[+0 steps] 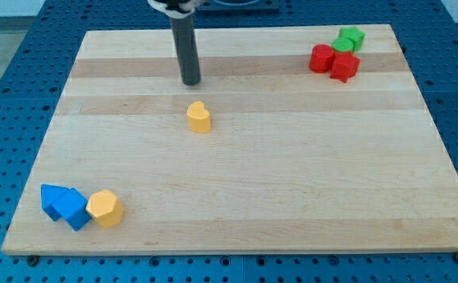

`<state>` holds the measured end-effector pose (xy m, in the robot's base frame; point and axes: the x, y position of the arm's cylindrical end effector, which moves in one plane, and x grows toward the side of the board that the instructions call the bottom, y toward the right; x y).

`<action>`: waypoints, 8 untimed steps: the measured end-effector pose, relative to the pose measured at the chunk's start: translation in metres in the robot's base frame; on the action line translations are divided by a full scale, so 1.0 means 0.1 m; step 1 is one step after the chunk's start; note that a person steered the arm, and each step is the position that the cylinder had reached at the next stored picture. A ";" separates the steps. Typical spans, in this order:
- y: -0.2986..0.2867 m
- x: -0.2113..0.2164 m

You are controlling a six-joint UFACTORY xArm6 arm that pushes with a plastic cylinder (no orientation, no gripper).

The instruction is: Push the yellow heart closer to the yellow hexagon

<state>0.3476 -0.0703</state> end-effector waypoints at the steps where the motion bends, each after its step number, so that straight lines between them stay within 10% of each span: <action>1: 0.13 0.29; 8: 0.21 1.47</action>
<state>0.4947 -0.0494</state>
